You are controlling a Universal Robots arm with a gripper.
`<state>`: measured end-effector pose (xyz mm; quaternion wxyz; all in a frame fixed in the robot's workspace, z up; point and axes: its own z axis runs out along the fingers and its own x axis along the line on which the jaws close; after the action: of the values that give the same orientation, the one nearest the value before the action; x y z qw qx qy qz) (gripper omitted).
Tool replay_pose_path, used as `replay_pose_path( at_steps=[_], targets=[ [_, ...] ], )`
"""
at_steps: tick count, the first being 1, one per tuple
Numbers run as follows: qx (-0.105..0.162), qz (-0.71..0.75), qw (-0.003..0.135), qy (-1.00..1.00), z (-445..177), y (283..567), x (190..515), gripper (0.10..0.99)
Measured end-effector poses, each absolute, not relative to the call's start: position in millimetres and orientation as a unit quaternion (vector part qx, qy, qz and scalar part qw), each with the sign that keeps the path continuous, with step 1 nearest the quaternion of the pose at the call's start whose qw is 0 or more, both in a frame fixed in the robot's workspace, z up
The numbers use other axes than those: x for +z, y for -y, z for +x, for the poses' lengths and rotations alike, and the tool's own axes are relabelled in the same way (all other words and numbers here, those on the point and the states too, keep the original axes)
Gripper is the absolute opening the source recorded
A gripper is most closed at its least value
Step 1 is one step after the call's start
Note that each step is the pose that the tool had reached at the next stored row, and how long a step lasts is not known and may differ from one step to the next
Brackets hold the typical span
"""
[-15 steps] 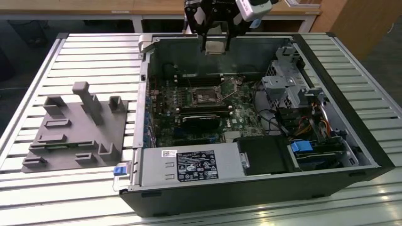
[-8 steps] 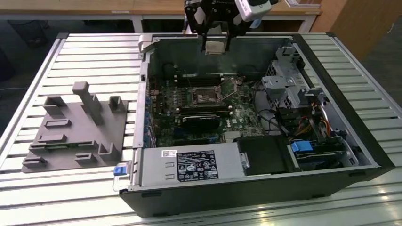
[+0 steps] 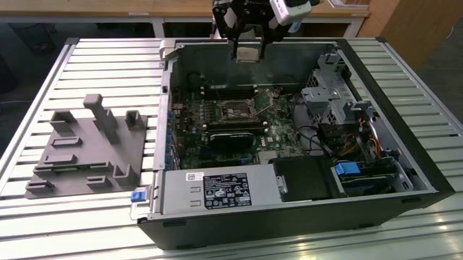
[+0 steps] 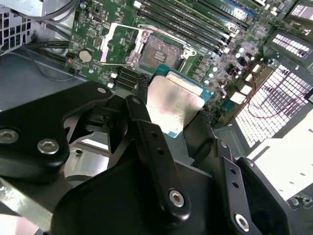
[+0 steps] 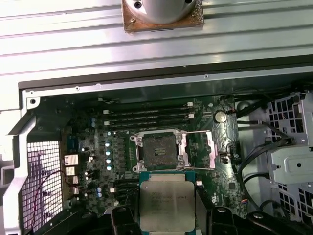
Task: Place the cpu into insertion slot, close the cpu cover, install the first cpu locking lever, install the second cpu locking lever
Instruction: 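Place the cpu into insertion slot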
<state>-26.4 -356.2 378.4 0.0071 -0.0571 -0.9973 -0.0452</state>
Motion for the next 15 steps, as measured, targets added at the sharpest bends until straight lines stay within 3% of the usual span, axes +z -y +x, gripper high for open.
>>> replay_pose_path(
  at_steps=[15],
  targets=[
    [-0.045,-0.071,0.006,0.996,-26.4,356.2,378.3,0.541]
  ],
)
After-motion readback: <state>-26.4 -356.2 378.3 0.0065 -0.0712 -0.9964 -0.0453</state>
